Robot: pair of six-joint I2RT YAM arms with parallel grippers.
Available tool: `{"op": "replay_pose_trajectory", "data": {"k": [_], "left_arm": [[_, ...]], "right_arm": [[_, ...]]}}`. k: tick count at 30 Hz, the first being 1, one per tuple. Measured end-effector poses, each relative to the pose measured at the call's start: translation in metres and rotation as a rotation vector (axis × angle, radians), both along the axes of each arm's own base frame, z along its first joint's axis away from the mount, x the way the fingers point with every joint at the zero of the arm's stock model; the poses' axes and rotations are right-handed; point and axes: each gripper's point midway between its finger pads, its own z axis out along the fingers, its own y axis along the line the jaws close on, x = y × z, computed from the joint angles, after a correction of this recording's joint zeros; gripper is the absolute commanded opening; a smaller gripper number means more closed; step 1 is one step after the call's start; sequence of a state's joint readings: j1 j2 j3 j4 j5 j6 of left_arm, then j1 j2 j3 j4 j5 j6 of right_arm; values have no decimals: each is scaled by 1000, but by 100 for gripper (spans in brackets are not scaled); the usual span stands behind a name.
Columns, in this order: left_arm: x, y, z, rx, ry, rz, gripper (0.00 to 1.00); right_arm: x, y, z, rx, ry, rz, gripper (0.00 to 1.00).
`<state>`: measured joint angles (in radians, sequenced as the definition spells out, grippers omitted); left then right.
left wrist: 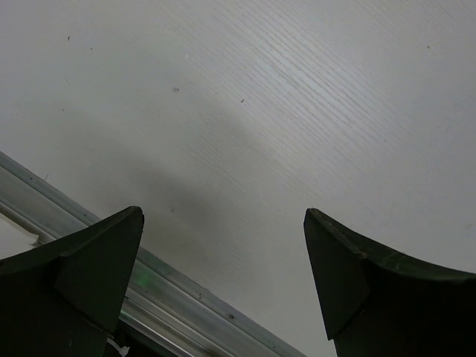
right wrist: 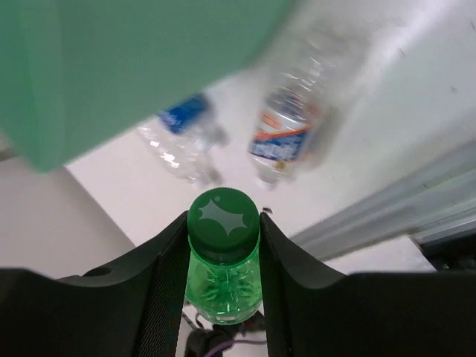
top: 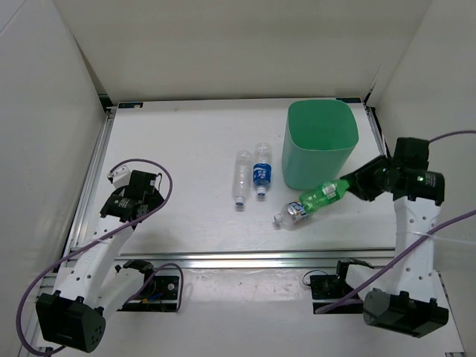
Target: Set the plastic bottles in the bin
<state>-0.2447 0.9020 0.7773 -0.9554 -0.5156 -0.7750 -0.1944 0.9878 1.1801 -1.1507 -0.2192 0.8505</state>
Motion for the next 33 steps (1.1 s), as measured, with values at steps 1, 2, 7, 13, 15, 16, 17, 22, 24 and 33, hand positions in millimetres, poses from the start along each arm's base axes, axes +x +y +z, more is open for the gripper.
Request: {"op": "replay_pose_trajectory", "data": {"k": [1, 2, 7, 13, 15, 16, 17, 22, 24, 33], "left_arm": [[-1, 0, -1, 0, 4, 1, 100], [-1, 0, -2, -2, 4, 3, 100], [1, -1, -4, -9, 0, 7, 100], [3, -3, -4, -15, -3, 2, 100], [3, -3, -4, -15, -2, 2, 100], [3, -3, -4, -15, -2, 2, 100], [3, -3, -4, -15, -2, 2, 100], [3, -4, -4, -17, 1, -5, 100], [4, -6, -4, -23, 1, -23, 100], [12, -10, -4, -43, -25, -17, 100]], "right_arm": [[7, -1, 18, -8, -41, 2, 8], [14, -3, 37, -16, -82, 3, 7], [66, -15, 133, -70, -294, -5, 7], [152, -33, 174, -113, -396, -5, 31], [174, -33, 157, -105, -357, 10, 85], [183, -31, 145, -97, -329, 19, 100], [189, -30, 136, -93, -304, 32, 100], [196, -26, 119, -134, -276, 83, 100], [181, -26, 130, -161, -318, 81, 100], [20, 11, 106, -135, -548, 132, 100]]}}
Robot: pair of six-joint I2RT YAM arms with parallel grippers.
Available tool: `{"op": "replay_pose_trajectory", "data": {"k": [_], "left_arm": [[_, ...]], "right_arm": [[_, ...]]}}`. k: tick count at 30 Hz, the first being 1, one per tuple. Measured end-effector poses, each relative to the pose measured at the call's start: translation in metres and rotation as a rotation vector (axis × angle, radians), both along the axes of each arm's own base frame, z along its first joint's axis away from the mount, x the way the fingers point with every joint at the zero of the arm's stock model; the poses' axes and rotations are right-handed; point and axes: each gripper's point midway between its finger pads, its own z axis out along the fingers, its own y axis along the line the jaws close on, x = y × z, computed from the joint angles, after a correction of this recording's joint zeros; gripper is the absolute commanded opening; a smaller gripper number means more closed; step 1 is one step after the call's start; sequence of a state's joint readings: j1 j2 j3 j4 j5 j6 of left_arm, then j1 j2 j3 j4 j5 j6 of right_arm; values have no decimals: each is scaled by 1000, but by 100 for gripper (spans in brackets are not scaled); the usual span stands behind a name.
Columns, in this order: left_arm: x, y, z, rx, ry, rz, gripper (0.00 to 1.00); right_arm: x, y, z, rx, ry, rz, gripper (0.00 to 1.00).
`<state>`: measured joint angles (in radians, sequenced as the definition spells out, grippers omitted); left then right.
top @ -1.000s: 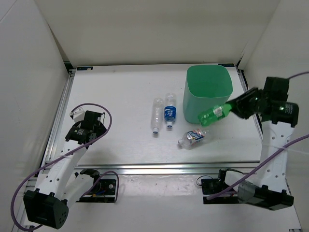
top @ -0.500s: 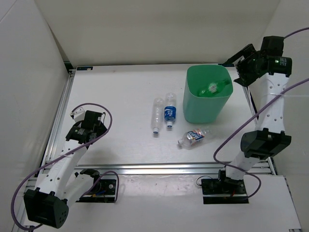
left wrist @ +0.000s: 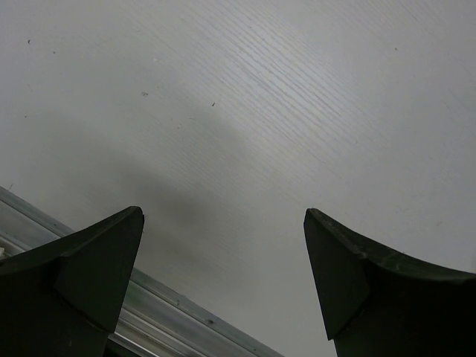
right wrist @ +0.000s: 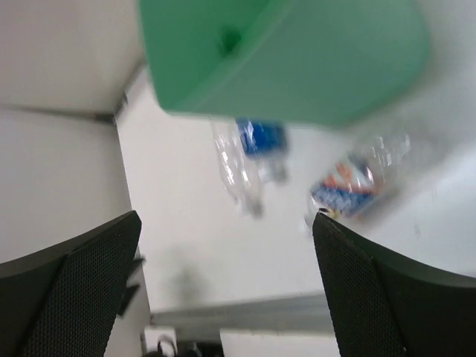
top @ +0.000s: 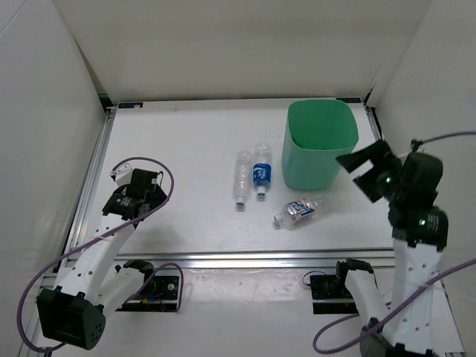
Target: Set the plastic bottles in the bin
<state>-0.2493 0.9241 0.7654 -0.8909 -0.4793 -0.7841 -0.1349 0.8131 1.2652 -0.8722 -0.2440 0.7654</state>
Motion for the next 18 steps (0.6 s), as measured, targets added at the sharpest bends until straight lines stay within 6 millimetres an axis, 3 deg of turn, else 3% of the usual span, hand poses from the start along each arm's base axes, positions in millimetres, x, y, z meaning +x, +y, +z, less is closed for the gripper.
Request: {"op": "replay_pose_trajectory", "data": {"k": [2, 6, 8, 11, 18], "left_arm": [[2, -2, -1, -5, 0, 1, 100], [4, -3, -6, -8, 14, 8, 100], [4, -3, -9, -11, 18, 10, 100], [1, -6, -14, -19, 29, 2, 100], [-9, -17, -30, -53, 75, -33, 100]], "right_arm": [[-19, 12, -40, 47, 50, 42, 100], [-35, 26, -132, 161, 304, 77, 100], [-39, 31, -162, 207, 419, 81, 100], [-37, 39, -183, 250, 501, 98, 100], [-22, 55, -208, 261, 609, 129, 100]]}}
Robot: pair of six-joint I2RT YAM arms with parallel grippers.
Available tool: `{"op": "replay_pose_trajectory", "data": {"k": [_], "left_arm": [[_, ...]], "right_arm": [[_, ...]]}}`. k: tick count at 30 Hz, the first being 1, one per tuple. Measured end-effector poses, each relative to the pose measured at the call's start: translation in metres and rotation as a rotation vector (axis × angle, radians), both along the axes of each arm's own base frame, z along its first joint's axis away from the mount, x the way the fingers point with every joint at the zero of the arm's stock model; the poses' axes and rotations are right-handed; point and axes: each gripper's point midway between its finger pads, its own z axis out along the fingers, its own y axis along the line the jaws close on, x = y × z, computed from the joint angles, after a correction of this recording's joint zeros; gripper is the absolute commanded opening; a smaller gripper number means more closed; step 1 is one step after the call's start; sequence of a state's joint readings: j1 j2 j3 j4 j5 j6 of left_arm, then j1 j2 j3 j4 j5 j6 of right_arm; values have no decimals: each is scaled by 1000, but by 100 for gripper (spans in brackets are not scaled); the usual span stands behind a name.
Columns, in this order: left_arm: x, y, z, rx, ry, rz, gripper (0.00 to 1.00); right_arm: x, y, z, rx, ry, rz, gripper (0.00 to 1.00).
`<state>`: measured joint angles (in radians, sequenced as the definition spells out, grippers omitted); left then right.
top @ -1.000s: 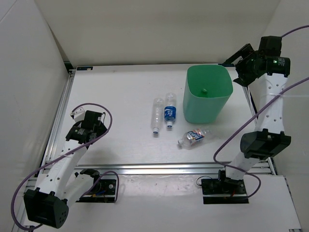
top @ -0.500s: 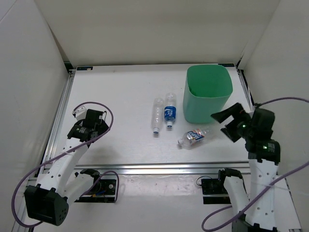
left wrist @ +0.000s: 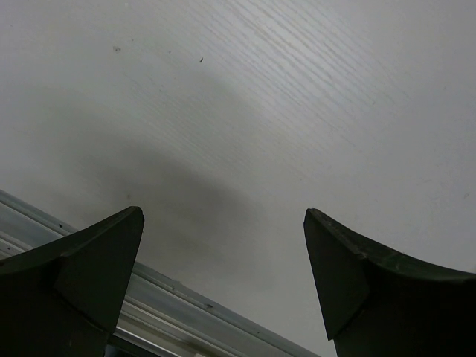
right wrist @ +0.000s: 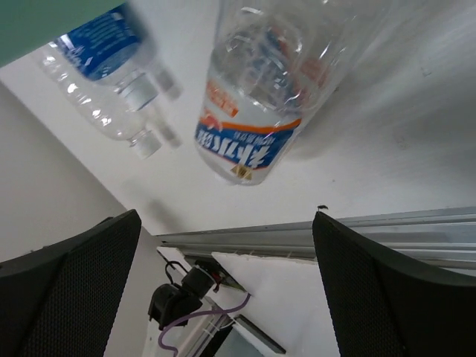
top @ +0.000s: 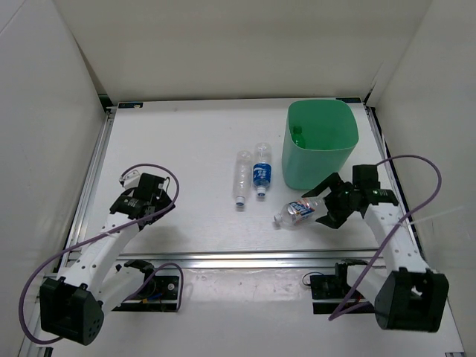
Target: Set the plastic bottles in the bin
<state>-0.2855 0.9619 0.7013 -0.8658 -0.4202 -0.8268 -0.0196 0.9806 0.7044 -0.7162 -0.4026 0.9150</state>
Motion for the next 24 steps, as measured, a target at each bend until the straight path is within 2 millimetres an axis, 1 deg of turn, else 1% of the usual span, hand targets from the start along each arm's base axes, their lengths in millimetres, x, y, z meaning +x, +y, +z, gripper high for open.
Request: {"op": "replay_pose_trajectory", "data": {"k": [3, 5, 9, 12, 20, 23, 24], "left_arm": [[-4, -4, -4, -13, 17, -12, 100], [-4, -5, -4, -16, 17, -14, 100], [-5, -7, -4, -17, 18, -19, 100], [-5, -7, -4, -17, 16, -23, 100], [-8, -12, -8, -12, 27, -53, 100], [-9, -14, -9, -11, 29, -63, 100], [-9, -15, -9, -11, 29, -66, 100]], "right_arm": [[6, 1, -16, -34, 79, 3, 100], [12, 0, -21, -58, 106, -6, 100], [24, -4, -25, -88, 124, -35, 100], [31, -6, -33, -115, 148, -55, 100], [35, -7, -58, -140, 238, -82, 100], [34, -8, -72, -146, 291, -82, 100], [33, -8, -77, -147, 312, -81, 99]]}}
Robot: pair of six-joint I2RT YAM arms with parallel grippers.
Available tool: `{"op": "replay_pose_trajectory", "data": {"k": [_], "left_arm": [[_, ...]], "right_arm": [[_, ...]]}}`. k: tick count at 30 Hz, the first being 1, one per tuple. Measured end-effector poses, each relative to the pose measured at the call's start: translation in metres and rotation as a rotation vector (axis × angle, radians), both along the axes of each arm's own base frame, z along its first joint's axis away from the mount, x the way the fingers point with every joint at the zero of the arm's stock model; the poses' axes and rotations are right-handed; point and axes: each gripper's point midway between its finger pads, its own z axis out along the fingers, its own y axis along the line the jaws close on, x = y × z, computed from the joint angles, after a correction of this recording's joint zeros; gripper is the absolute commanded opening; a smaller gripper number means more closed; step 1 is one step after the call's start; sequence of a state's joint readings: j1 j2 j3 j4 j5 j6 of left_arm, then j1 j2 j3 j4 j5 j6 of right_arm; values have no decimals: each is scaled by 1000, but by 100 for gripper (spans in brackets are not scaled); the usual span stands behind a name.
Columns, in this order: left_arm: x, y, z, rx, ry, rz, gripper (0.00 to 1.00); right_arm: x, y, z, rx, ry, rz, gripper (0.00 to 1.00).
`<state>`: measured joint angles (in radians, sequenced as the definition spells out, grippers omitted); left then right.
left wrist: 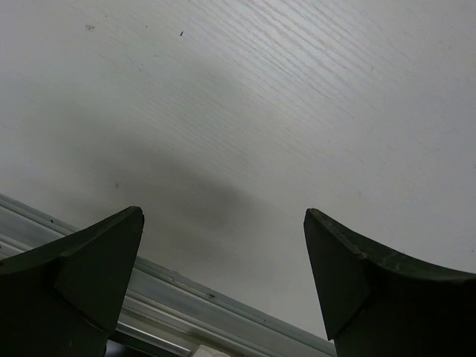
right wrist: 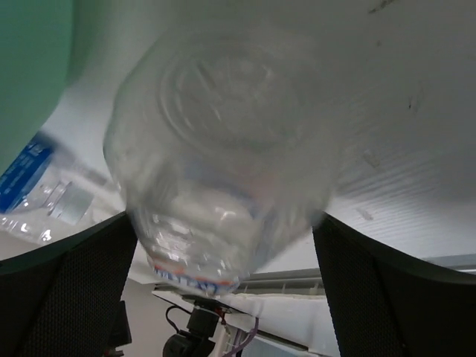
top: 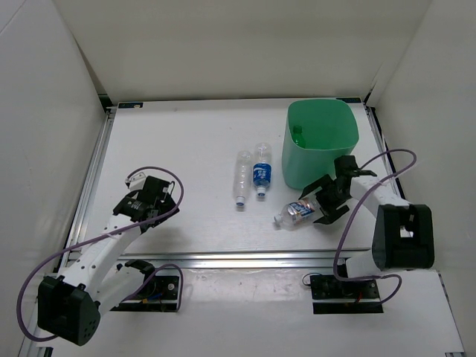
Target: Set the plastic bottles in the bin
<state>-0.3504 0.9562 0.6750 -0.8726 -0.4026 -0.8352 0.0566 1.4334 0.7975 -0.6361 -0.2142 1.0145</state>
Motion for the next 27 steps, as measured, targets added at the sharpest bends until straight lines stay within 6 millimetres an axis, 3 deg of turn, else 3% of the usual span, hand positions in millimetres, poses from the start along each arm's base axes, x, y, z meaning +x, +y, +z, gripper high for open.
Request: {"op": "replay_pose_trajectory", "data": {"k": [1, 2, 5, 10, 14, 17, 23, 27], "left_arm": [[0, -1, -1, 0, 0, -3, 100], [0, -1, -2, 0, 0, -5, 100], [-2, -1, -4, 3, 7, -7, 100], [-2, -1, -3, 2, 3, -7, 100], [-2, 0, -3, 3, -1, -5, 100], [-2, 0, -3, 6, -1, -7, 100], [6, -2, 10, 28, -10, -64, 100], [26, -8, 40, 25, -76, -96, 100]], "right_arm": [[-1, 0, -4, 4, 18, 1, 92], [-1, 0, -9, 6, 36, 3, 72], [-4, -2, -16, 25, 82, 1, 49], [-15, -14, -9, -1, 72, -8, 37], [-36, -24, 31, -55, 15, -6, 34], [-34, -33, 93, -108, -117, -10, 33], [-1, -50, 283, -213, -635, -53, 34], [24, -69, 384, -326, -887, -95, 34]]}}
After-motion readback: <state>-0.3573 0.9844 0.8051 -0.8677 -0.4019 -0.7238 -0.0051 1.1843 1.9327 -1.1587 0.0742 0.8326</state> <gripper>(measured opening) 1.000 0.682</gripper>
